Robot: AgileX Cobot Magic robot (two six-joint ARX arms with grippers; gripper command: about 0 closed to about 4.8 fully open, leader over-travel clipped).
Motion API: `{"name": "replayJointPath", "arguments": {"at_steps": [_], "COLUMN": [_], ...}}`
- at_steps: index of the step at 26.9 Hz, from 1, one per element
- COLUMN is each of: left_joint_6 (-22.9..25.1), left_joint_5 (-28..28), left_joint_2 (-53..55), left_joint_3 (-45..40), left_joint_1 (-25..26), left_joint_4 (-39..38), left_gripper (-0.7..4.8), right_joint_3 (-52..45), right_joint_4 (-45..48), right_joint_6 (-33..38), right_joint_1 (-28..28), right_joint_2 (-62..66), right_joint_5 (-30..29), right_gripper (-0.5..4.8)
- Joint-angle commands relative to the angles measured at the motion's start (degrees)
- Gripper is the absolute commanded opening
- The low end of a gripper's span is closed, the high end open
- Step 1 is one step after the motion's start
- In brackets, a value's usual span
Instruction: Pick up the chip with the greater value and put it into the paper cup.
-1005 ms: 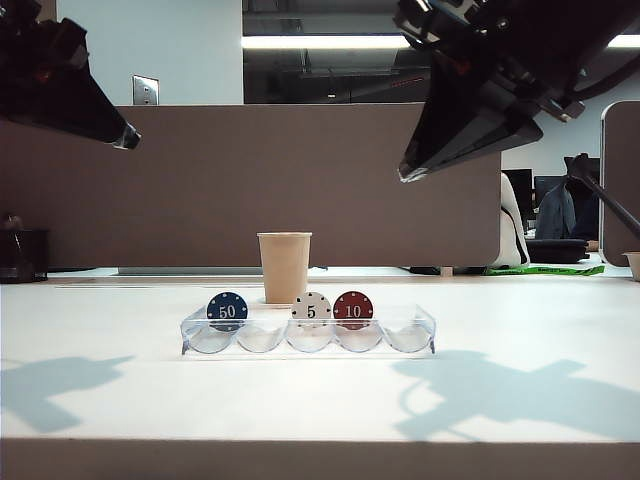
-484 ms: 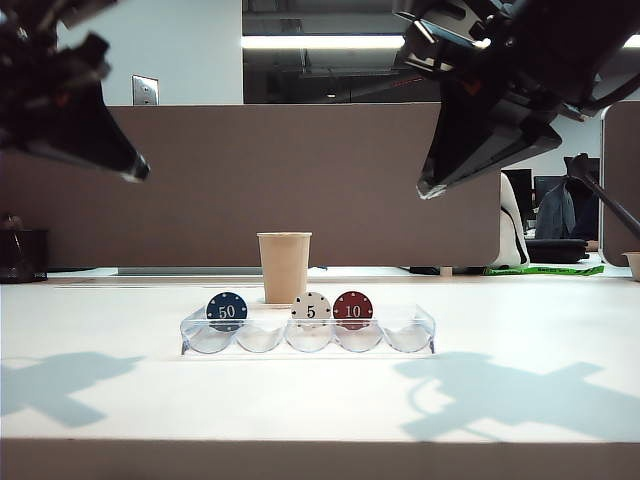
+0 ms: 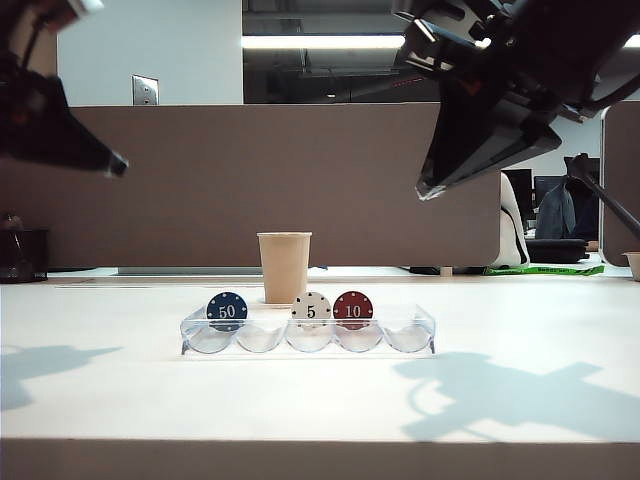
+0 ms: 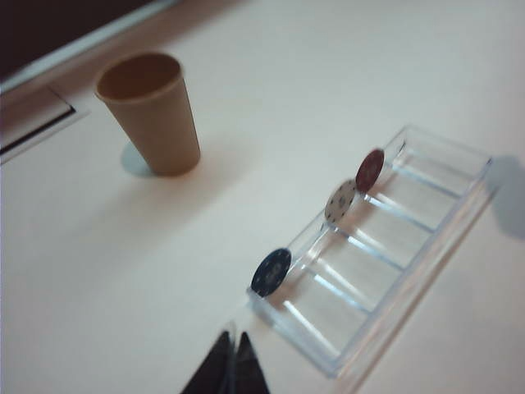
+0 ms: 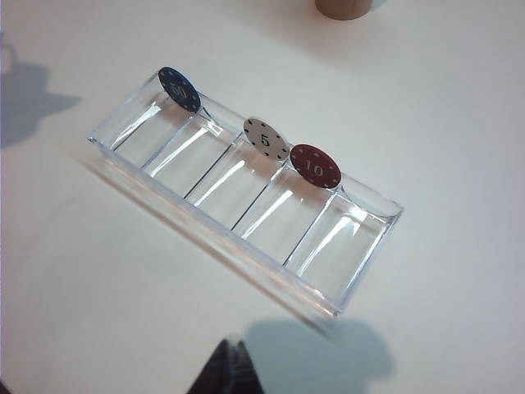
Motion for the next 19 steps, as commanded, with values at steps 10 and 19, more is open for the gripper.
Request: {"name": "replayJointPath", "arguments": {"at_steps": [10, 19], "left_joint_6": [10.71, 18.34], "left_joint_5": [21.55, 21.4], "left_joint_2": [14.99, 22.97], "left_joint_3": [15.91, 20.09], "left_joint_1": [4.55, 2.32], "left_joint_4": [-10.99, -12.35], "left_gripper": [0.32, 2.37], "right_joint_3": [0.26, 0.24], "right_joint_4": [0.55, 0.59], "right_joint_6": [-0.07, -0.07], "right_joint_1": [0.07, 0.09], "right_joint_2": [-0.22, -0.2], "right_joint_5": [-0.98, -0.98], "right_gripper": [-0.05, -0.05]}}
